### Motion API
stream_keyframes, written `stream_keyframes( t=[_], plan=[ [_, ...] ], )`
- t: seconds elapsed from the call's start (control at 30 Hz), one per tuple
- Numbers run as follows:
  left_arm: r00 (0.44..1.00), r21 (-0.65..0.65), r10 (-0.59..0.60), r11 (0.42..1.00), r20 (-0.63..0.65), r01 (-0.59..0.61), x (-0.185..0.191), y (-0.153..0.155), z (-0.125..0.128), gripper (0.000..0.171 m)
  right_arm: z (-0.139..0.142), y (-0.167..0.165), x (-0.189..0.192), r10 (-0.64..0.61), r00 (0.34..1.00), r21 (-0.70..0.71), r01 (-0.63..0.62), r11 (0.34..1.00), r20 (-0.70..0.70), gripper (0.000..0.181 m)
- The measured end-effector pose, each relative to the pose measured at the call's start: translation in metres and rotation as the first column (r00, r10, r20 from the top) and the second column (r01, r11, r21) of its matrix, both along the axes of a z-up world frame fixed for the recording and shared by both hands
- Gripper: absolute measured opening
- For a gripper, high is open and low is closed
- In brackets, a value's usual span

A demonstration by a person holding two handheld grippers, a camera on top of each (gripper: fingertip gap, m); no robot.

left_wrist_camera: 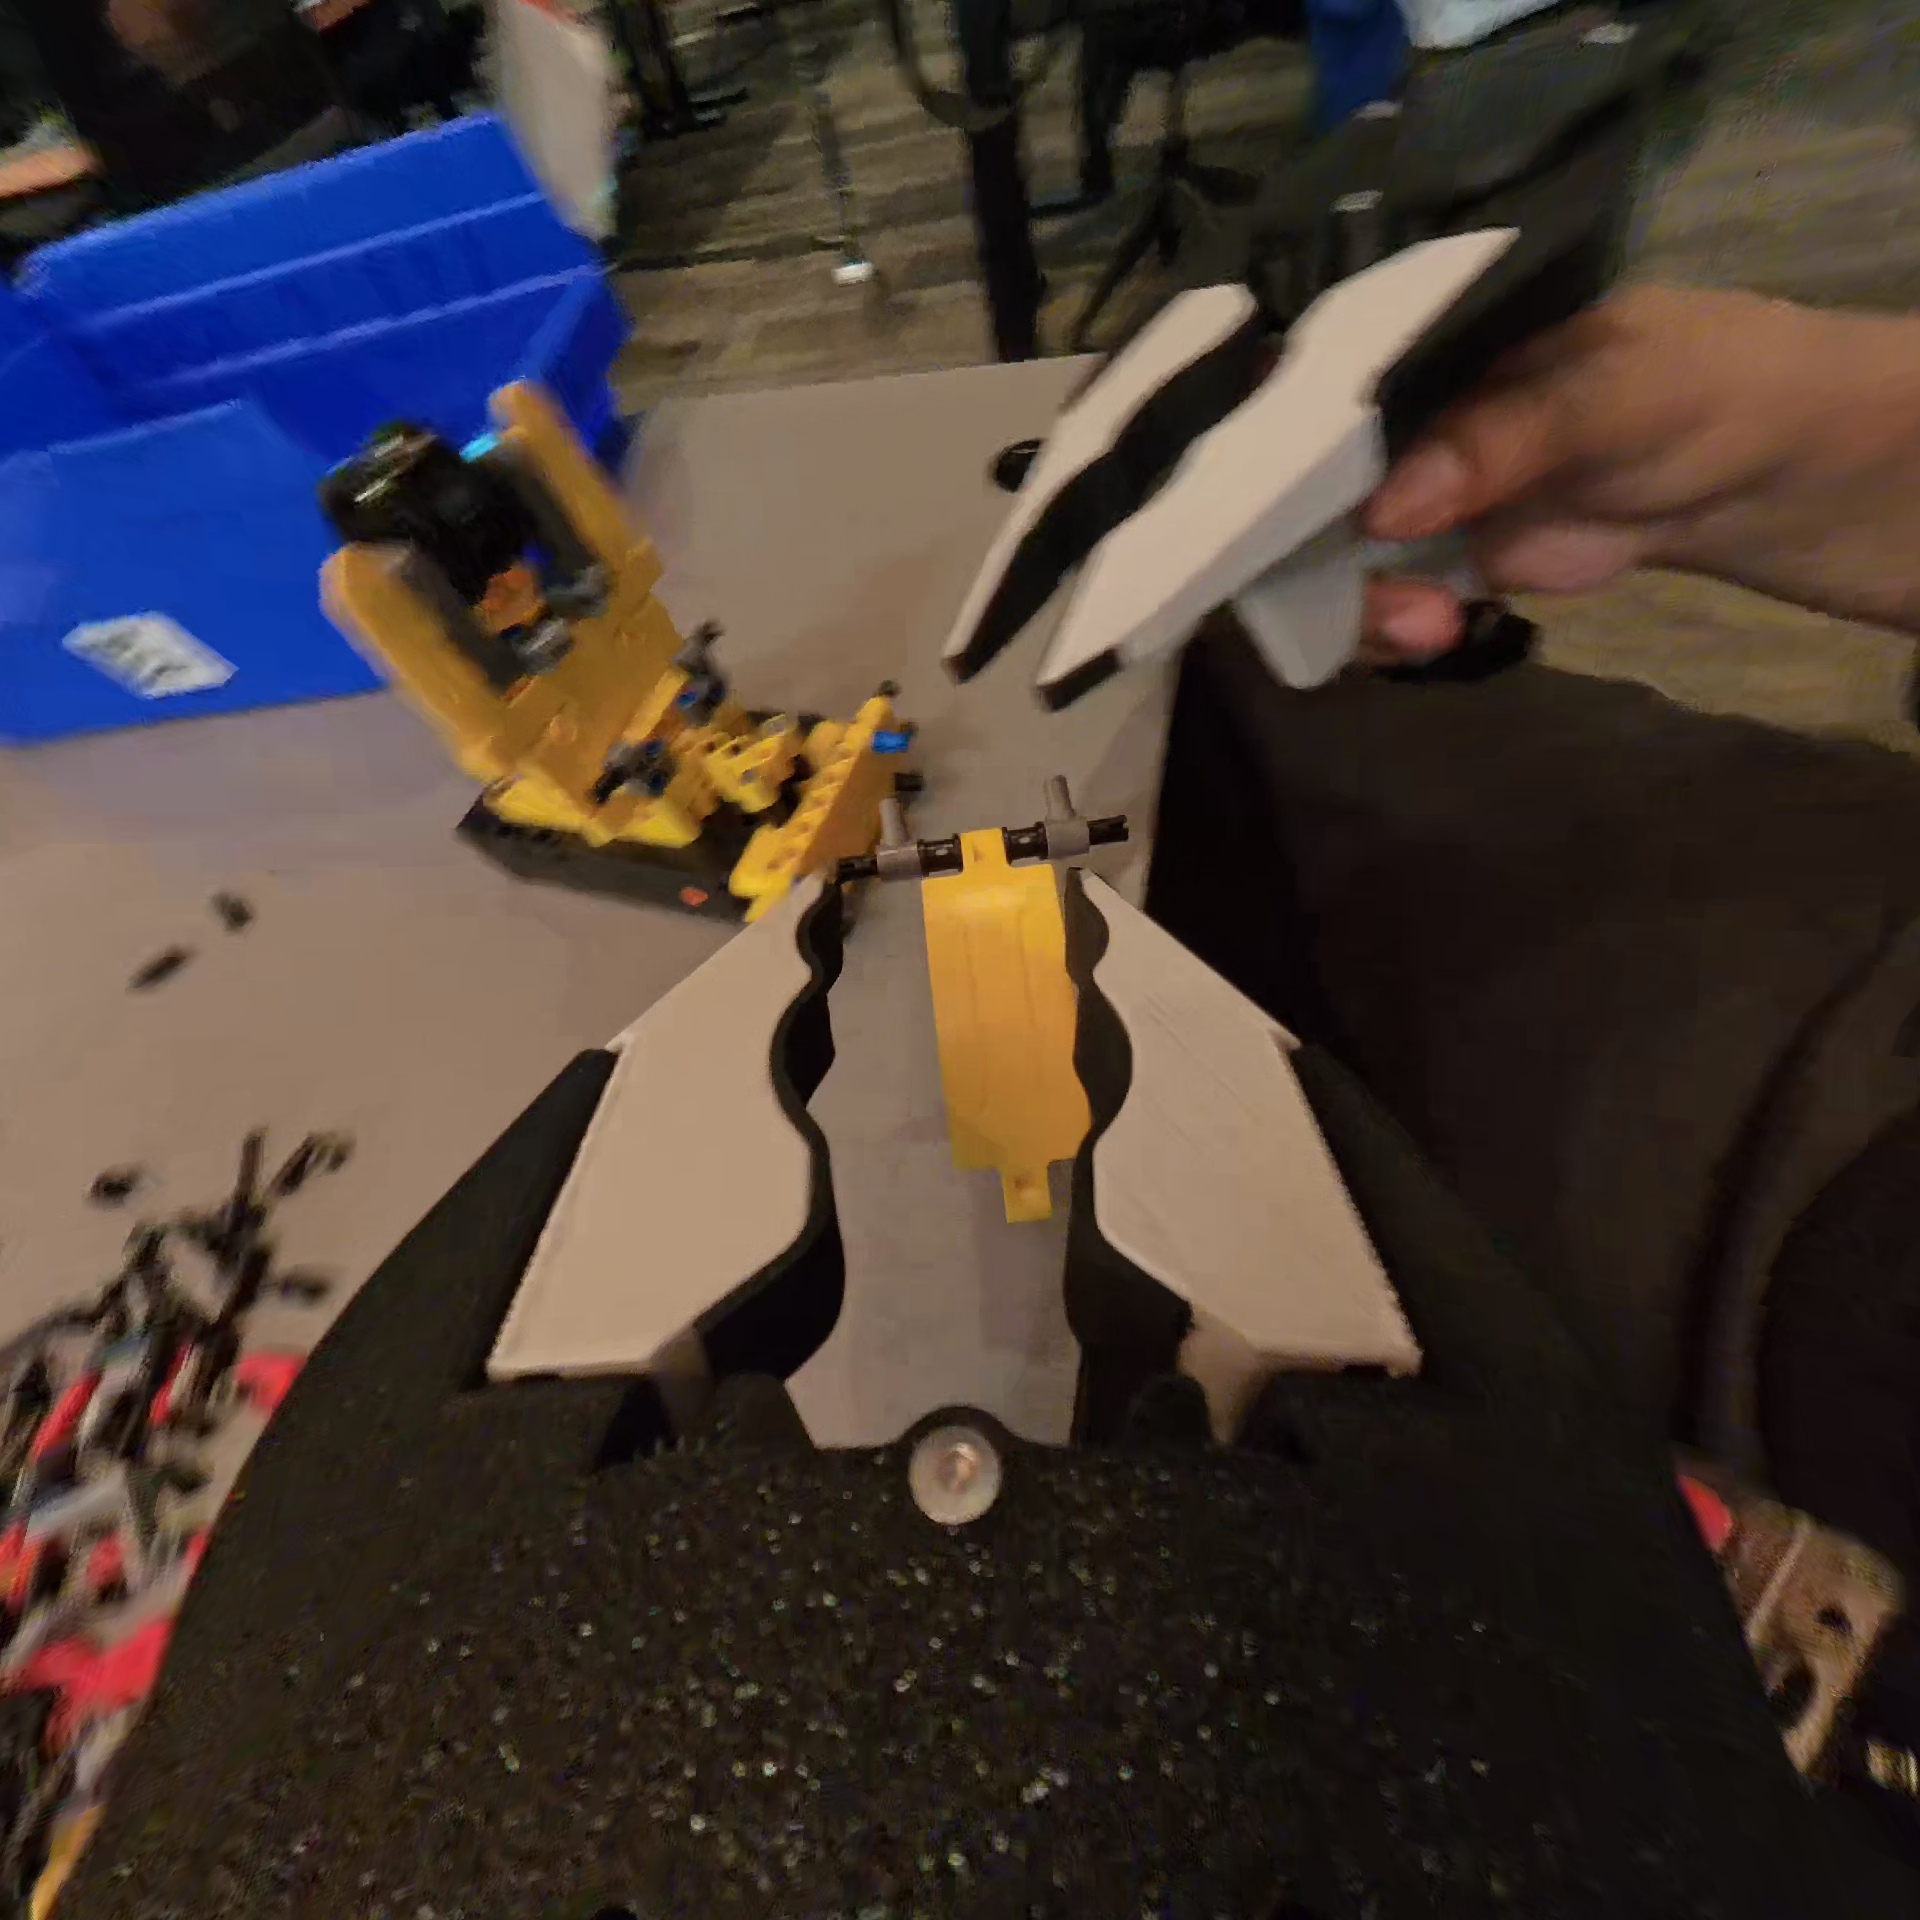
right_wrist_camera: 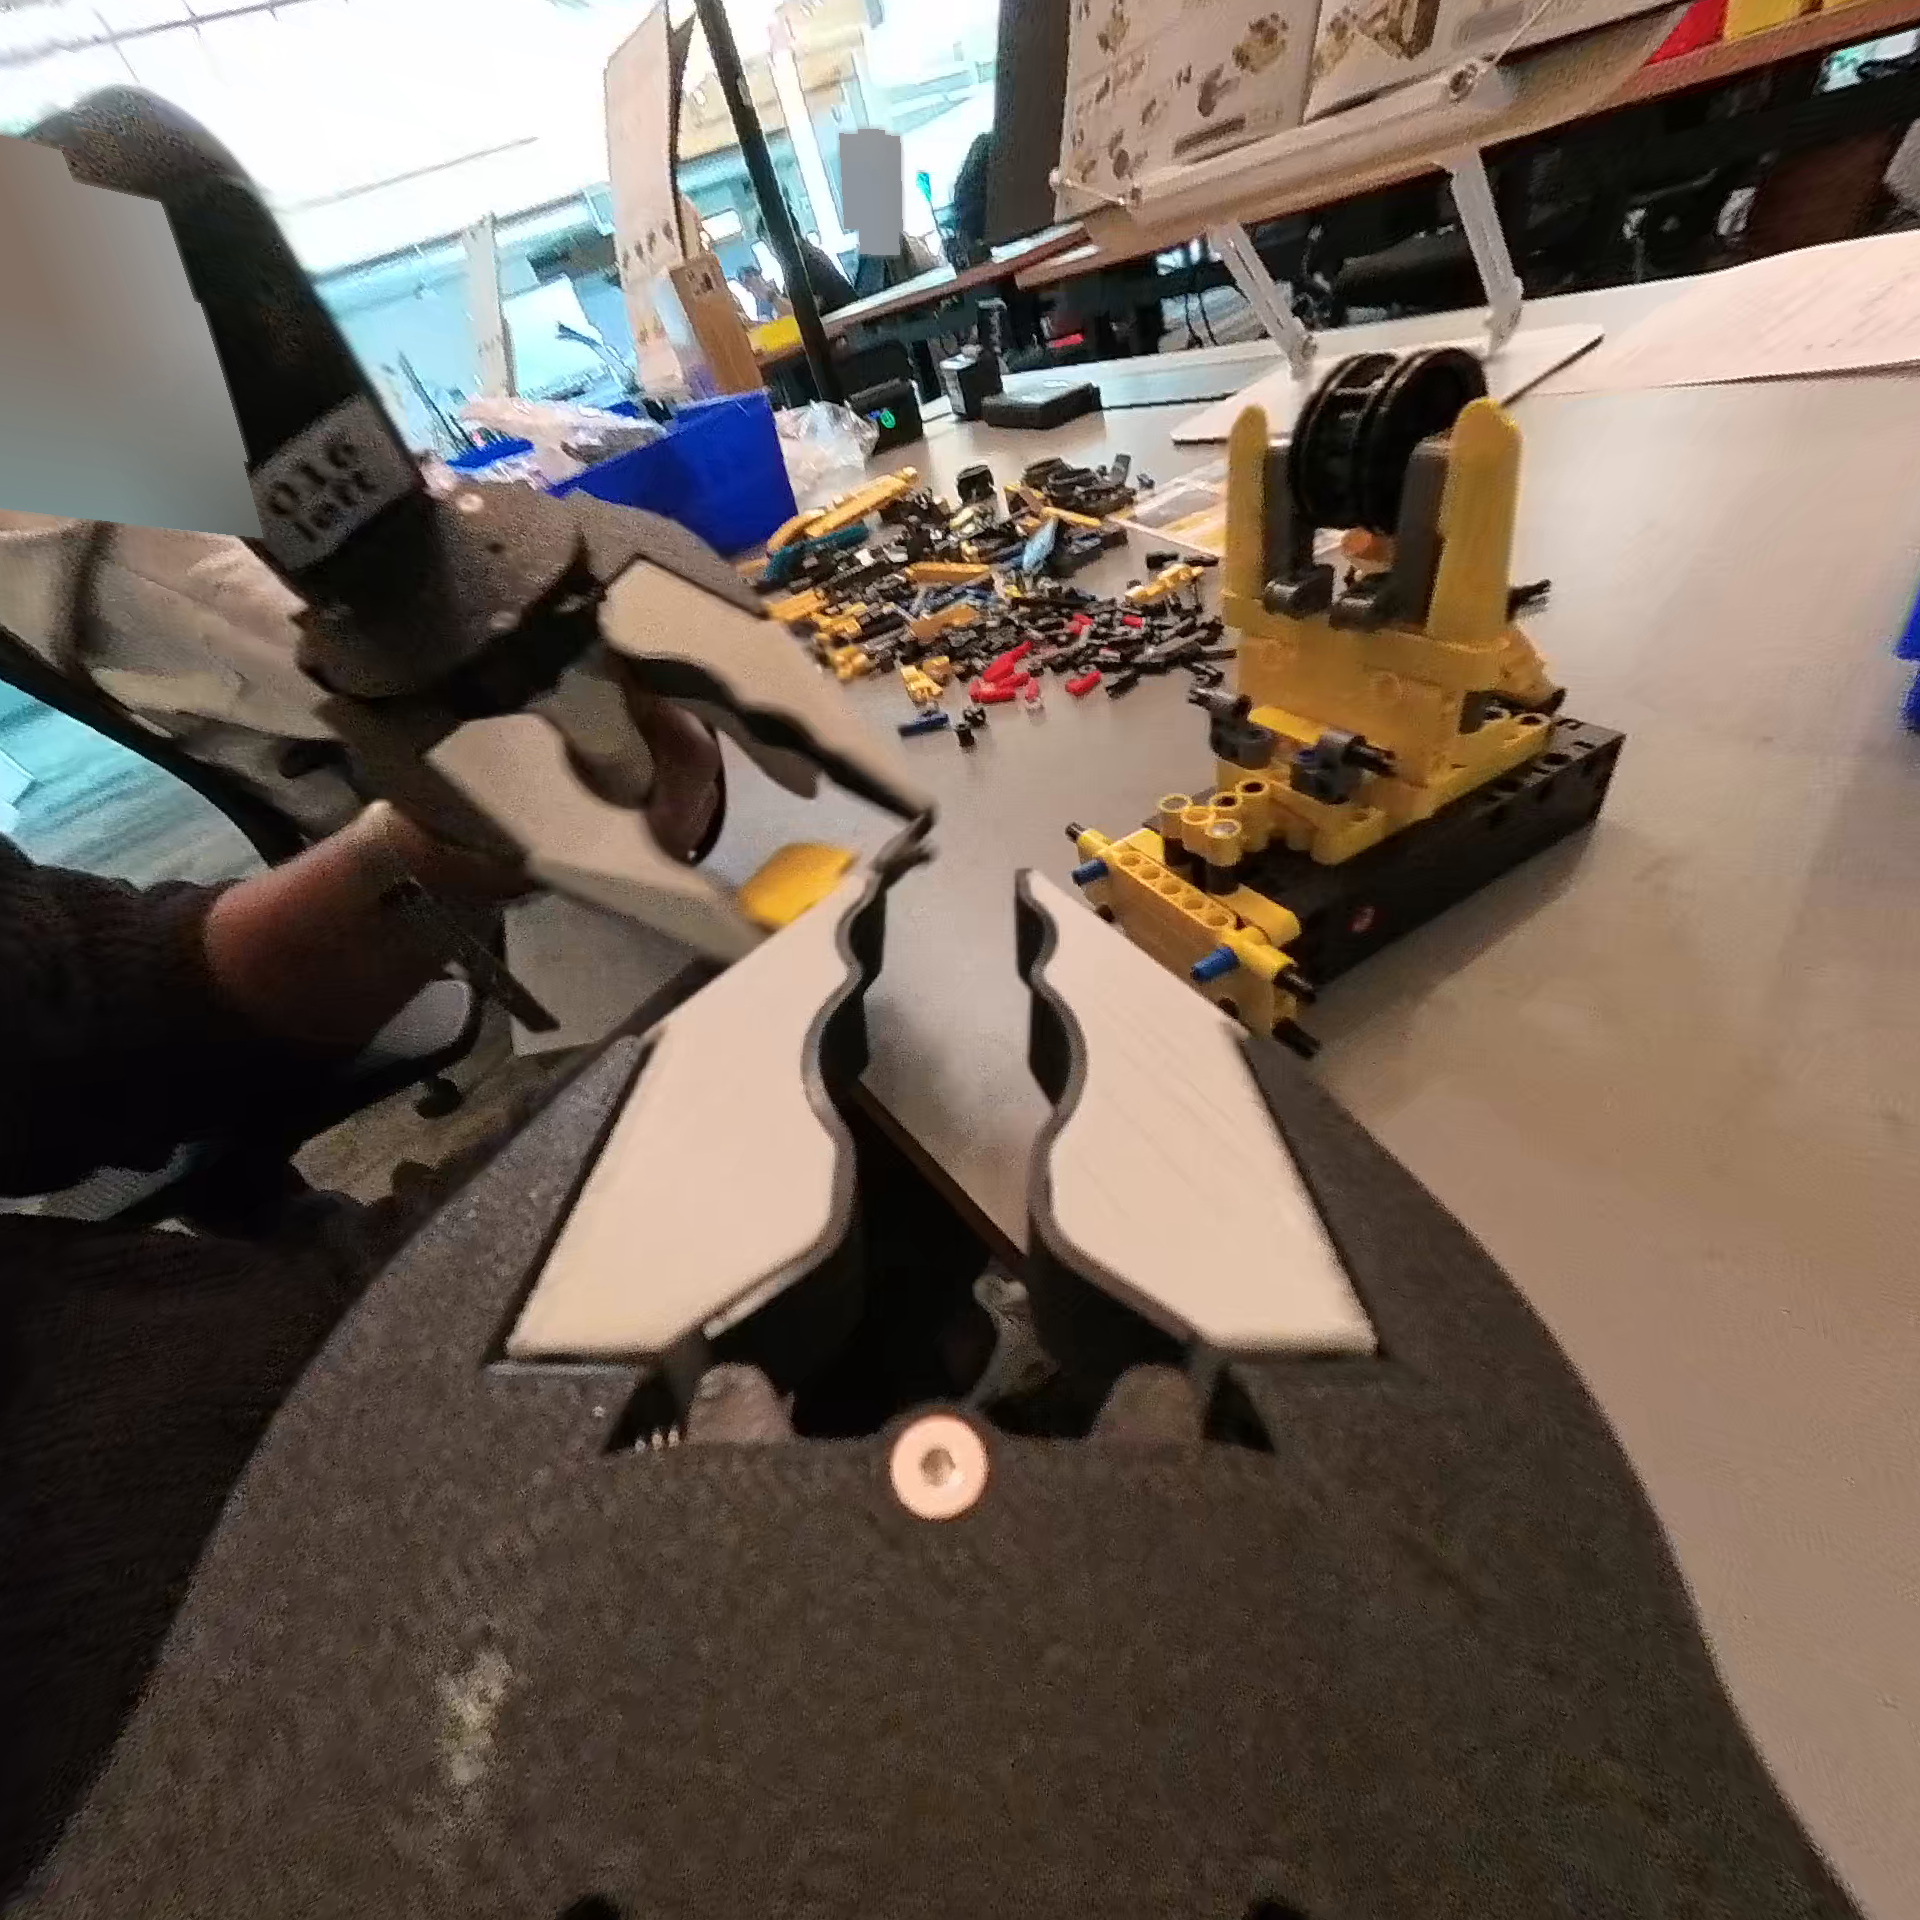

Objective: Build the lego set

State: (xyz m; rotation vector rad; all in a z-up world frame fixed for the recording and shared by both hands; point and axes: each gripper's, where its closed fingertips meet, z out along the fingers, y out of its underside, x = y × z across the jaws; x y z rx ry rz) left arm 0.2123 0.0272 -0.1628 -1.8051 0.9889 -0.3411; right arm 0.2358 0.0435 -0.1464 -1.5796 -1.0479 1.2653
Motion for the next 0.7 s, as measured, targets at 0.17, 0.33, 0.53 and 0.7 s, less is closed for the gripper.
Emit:
stream_keyframes(
  t=[0.17,0.33,0.53,0.7],
  plan=[
    [0.96,0.094,-0.264,0.957,-0.097,0.273,0.033,-0.03,0.006,0.042,-0.005,-0.01,0.0,0.076,0.997,-0.177,-0.075,0.981,-0.002,0.027],
    [0.942,0.101,-0.329,0.937,-0.069,0.335,0.044,-0.04,0.017,0.042,0.009,-0.032,0.011,0.26,0.952,-0.415,-0.304,0.857,-0.16,0.029],
    [0.928,0.106,-0.365,0.922,-0.073,0.371,0.05,-0.053,0.018,0.042,0.014,-0.059,0.011,0.4,0.873,-0.509,-0.489,0.709,-0.281,0.021],
    [0.932,0.111,-0.361,0.925,-0.04,0.363,0.048,-0.055,0.023,0.04,0.015,-0.061,0.008,0.398,0.867,-0.5,-0.498,0.709,-0.299,0.007]
  ],
)
